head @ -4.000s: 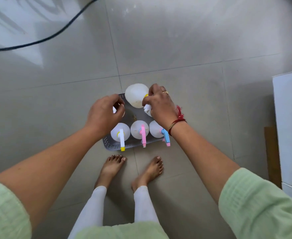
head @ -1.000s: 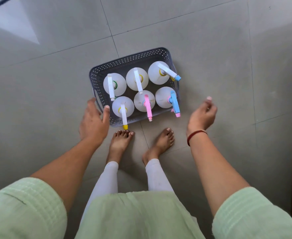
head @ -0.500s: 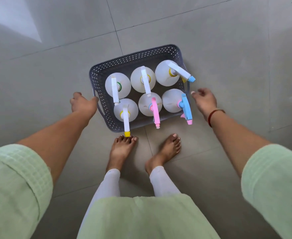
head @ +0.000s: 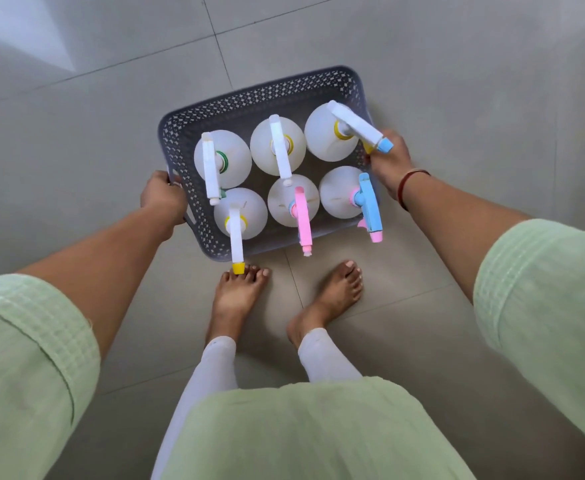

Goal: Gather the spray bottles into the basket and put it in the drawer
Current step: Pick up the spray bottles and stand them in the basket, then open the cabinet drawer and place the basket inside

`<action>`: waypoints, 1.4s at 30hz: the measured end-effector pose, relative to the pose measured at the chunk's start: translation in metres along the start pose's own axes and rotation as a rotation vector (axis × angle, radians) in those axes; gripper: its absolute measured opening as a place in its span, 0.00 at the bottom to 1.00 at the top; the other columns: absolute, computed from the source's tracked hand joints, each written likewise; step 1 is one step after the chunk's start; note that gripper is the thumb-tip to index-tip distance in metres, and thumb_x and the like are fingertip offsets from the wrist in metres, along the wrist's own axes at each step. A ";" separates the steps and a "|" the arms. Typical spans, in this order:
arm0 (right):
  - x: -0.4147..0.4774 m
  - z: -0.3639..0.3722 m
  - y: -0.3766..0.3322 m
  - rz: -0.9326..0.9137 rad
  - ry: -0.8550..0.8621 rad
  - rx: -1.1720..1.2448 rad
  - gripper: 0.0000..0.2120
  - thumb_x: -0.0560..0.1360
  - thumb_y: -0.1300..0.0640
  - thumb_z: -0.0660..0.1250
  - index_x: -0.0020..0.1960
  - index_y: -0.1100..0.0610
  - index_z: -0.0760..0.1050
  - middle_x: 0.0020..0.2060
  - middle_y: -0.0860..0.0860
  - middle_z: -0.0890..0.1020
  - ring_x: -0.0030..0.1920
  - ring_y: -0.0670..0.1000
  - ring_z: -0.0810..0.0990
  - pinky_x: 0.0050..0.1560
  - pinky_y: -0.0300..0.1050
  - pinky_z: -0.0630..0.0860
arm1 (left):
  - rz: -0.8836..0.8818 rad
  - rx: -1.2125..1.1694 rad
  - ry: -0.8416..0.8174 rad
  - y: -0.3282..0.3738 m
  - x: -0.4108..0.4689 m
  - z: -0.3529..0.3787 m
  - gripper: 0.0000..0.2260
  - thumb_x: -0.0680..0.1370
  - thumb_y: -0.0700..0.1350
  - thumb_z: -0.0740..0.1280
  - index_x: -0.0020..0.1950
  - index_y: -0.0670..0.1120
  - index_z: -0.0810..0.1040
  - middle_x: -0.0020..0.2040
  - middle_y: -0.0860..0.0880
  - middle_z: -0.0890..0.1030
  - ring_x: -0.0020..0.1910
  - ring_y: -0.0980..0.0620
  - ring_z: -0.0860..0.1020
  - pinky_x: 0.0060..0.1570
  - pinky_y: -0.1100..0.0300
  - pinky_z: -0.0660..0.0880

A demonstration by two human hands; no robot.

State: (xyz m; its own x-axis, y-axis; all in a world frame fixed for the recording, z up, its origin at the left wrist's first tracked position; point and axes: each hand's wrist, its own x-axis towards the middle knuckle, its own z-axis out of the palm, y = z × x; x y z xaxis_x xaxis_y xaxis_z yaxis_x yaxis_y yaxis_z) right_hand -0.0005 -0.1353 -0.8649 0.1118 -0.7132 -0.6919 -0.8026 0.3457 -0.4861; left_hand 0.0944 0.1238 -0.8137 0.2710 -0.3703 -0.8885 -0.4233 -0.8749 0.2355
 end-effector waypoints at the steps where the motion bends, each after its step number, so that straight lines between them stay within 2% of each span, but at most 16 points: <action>1: -0.002 -0.001 0.002 -0.002 -0.012 -0.009 0.07 0.75 0.62 0.59 0.39 0.55 0.68 0.38 0.54 0.71 0.43 0.49 0.69 0.39 0.44 0.67 | -0.009 -0.050 -0.012 -0.004 0.007 0.006 0.21 0.85 0.40 0.44 0.79 0.45 0.52 0.78 0.47 0.58 0.76 0.47 0.60 0.72 0.53 0.60; 3: -0.015 -0.003 0.006 0.004 -0.039 -0.054 0.12 0.76 0.66 0.59 0.37 0.54 0.66 0.39 0.54 0.71 0.44 0.49 0.68 0.35 0.38 0.67 | -0.050 -0.077 0.001 -0.013 0.012 -0.009 0.20 0.85 0.38 0.46 0.78 0.41 0.56 0.77 0.43 0.60 0.76 0.47 0.61 0.71 0.58 0.62; 5: -0.029 -0.008 0.011 0.016 -0.042 -0.050 0.13 0.76 0.68 0.58 0.38 0.54 0.66 0.42 0.55 0.72 0.45 0.49 0.68 0.31 0.31 0.64 | -0.199 -0.297 0.062 -0.016 0.031 -0.059 0.19 0.83 0.35 0.51 0.75 0.39 0.63 0.74 0.38 0.66 0.73 0.42 0.66 0.63 0.62 0.69; 7: -0.043 -0.012 0.016 0.034 -0.030 -0.029 0.10 0.76 0.69 0.58 0.42 0.56 0.68 0.42 0.56 0.72 0.44 0.49 0.69 0.27 0.30 0.64 | -0.335 -0.414 0.252 -0.025 0.053 -0.112 0.16 0.81 0.36 0.54 0.68 0.42 0.69 0.67 0.37 0.73 0.65 0.38 0.74 0.59 0.51 0.78; 9: -0.059 -0.017 0.021 0.061 -0.005 -0.007 0.11 0.76 0.68 0.58 0.40 0.55 0.68 0.38 0.53 0.73 0.44 0.49 0.69 0.29 0.35 0.65 | -0.360 -0.371 0.282 -0.028 0.052 -0.134 0.14 0.79 0.38 0.55 0.64 0.43 0.71 0.63 0.37 0.75 0.60 0.37 0.77 0.55 0.41 0.79; 11: -0.076 -0.023 0.024 0.104 0.033 0.017 0.11 0.75 0.67 0.59 0.38 0.54 0.69 0.36 0.51 0.73 0.44 0.49 0.70 0.36 0.38 0.68 | -0.344 -0.325 0.274 -0.022 0.037 -0.137 0.14 0.79 0.38 0.55 0.62 0.44 0.71 0.61 0.37 0.76 0.58 0.37 0.78 0.53 0.40 0.80; 14: -0.101 -0.037 0.024 0.167 0.075 0.058 0.06 0.75 0.65 0.59 0.46 0.59 0.75 0.40 0.55 0.75 0.43 0.51 0.72 0.43 0.45 0.70 | -0.321 -0.289 0.246 -0.016 0.013 -0.137 0.14 0.78 0.38 0.55 0.62 0.43 0.71 0.60 0.36 0.76 0.59 0.36 0.78 0.53 0.39 0.79; 20: -0.152 -0.080 0.019 0.200 0.103 0.127 0.11 0.74 0.68 0.58 0.45 0.53 0.72 0.40 0.55 0.75 0.42 0.51 0.73 0.42 0.43 0.68 | -0.239 -0.212 0.228 0.008 -0.034 -0.152 0.14 0.78 0.38 0.55 0.62 0.43 0.71 0.58 0.35 0.78 0.58 0.35 0.78 0.55 0.38 0.78; 24: -0.175 -0.107 0.026 0.274 0.154 0.177 0.17 0.75 0.67 0.57 0.33 0.49 0.67 0.30 0.47 0.71 0.41 0.52 0.71 0.42 0.43 0.67 | -0.177 -0.144 0.221 0.035 -0.052 -0.163 0.14 0.78 0.37 0.55 0.62 0.42 0.71 0.57 0.33 0.78 0.57 0.34 0.79 0.54 0.37 0.78; 26: -0.185 -0.119 0.035 0.298 0.181 0.188 0.18 0.74 0.67 0.57 0.31 0.48 0.65 0.29 0.46 0.69 0.41 0.52 0.71 0.42 0.43 0.66 | -0.139 -0.100 0.213 0.055 -0.059 -0.165 0.14 0.78 0.37 0.56 0.62 0.42 0.71 0.57 0.33 0.78 0.57 0.33 0.78 0.55 0.36 0.78; 30: -0.205 -0.141 0.062 0.333 0.246 0.266 0.18 0.74 0.67 0.57 0.31 0.48 0.65 0.29 0.46 0.70 0.40 0.53 0.72 0.41 0.43 0.67 | -0.042 -0.001 0.232 0.094 -0.066 -0.160 0.15 0.77 0.37 0.56 0.62 0.44 0.72 0.56 0.34 0.78 0.56 0.34 0.79 0.54 0.38 0.79; 36: -0.233 -0.175 0.121 0.421 0.323 0.429 0.13 0.74 0.65 0.57 0.37 0.50 0.70 0.30 0.47 0.72 0.41 0.52 0.72 0.42 0.44 0.68 | 0.067 0.151 0.216 0.157 -0.078 -0.122 0.15 0.78 0.37 0.56 0.63 0.43 0.73 0.56 0.34 0.78 0.55 0.34 0.78 0.55 0.40 0.78; 39: -0.253 -0.192 0.159 0.472 0.373 0.504 0.10 0.75 0.65 0.58 0.45 0.53 0.75 0.36 0.52 0.75 0.41 0.52 0.72 0.43 0.44 0.68 | 0.122 0.244 0.192 0.190 -0.089 -0.093 0.15 0.77 0.36 0.56 0.63 0.42 0.73 0.56 0.34 0.79 0.56 0.34 0.78 0.56 0.40 0.78; 42: -0.276 -0.213 0.198 0.529 0.419 0.542 0.12 0.75 0.66 0.58 0.39 0.51 0.70 0.32 0.48 0.72 0.41 0.52 0.72 0.42 0.43 0.67 | 0.168 0.323 0.157 0.227 -0.102 -0.057 0.15 0.78 0.36 0.56 0.64 0.42 0.73 0.57 0.34 0.79 0.57 0.34 0.78 0.57 0.40 0.77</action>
State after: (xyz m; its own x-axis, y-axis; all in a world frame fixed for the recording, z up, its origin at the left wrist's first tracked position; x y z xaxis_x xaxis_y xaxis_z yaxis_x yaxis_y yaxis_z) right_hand -0.3148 0.0002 -0.6565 -0.5083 -0.5054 -0.6972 -0.2861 0.8628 -0.4168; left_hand 0.0200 -0.0547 -0.6468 0.2936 -0.5651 -0.7710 -0.7164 -0.6641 0.2139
